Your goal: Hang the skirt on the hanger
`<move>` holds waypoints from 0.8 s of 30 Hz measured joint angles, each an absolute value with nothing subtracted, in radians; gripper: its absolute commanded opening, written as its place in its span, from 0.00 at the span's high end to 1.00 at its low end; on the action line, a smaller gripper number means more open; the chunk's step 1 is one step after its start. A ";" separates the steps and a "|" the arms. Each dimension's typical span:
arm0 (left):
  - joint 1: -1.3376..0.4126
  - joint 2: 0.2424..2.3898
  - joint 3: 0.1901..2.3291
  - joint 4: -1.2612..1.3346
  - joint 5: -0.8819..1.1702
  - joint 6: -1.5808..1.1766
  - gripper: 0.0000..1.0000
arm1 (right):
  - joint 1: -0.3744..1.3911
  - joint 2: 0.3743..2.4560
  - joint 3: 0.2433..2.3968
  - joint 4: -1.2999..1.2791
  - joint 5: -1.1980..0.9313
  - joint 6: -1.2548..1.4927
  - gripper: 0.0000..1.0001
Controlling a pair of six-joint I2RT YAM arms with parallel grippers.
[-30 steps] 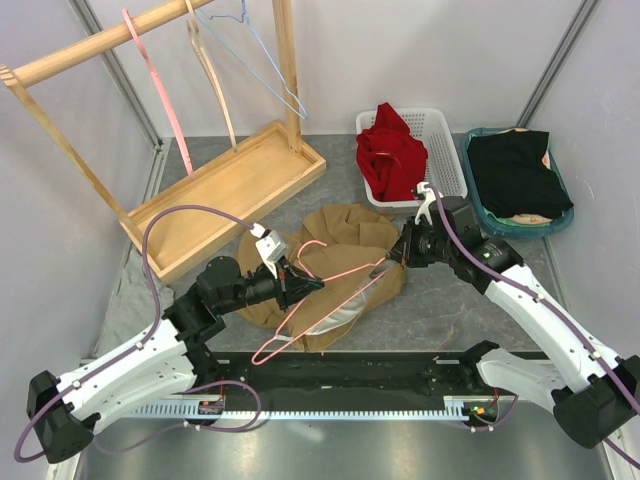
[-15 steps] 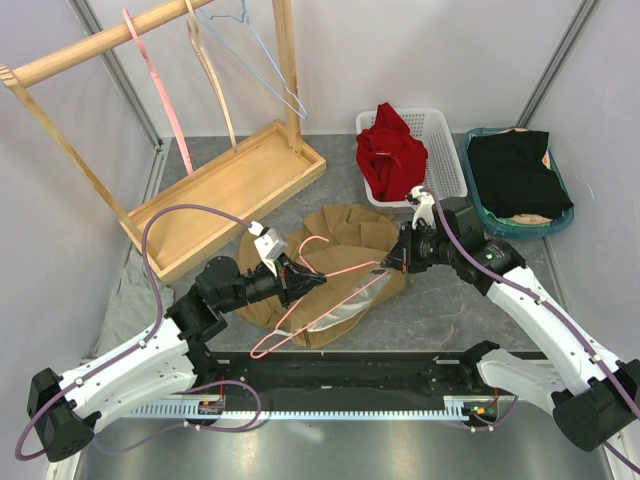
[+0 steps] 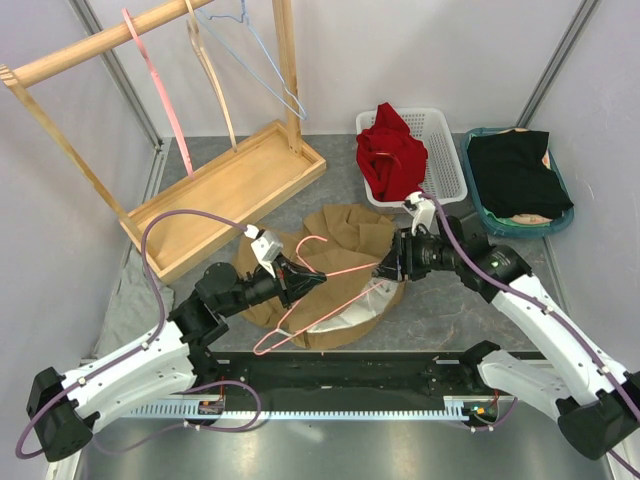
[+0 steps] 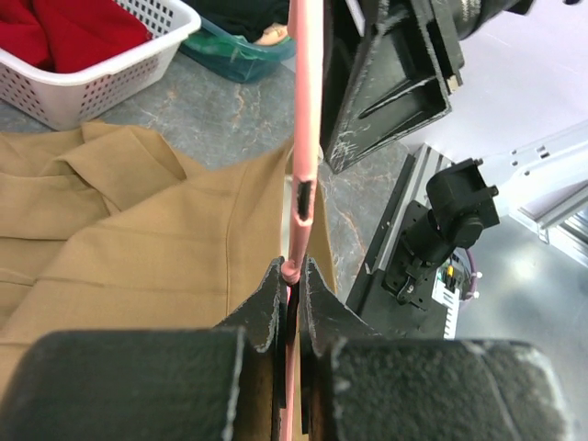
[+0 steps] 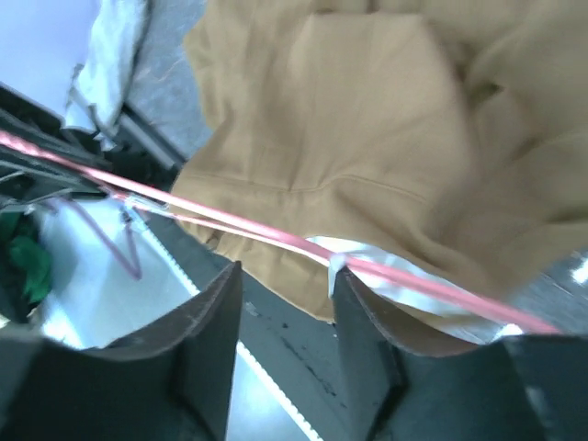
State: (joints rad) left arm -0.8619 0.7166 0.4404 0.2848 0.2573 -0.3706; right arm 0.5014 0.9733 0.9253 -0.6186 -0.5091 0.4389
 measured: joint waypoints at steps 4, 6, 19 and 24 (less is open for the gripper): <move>-0.863 0.679 0.434 0.276 0.227 -0.375 0.98 | 0.503 0.929 0.963 -0.691 -0.391 0.418 0.42; -0.865 0.665 0.434 0.275 0.210 -0.377 0.98 | 0.504 0.901 0.998 -0.723 -0.301 0.414 0.41; -0.866 0.743 0.635 0.076 0.169 -0.350 0.98 | 0.504 0.747 1.103 -0.648 -0.238 0.324 0.35; -0.865 0.836 0.876 -0.088 0.193 -0.300 0.98 | 0.505 0.862 1.175 -0.505 -0.490 0.254 0.34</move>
State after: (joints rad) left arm -0.8654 0.8356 0.8764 -0.0879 0.1932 -0.2996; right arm 0.5053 0.8616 1.1748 -0.5053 -0.4900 0.2543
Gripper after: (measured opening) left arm 0.045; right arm 0.657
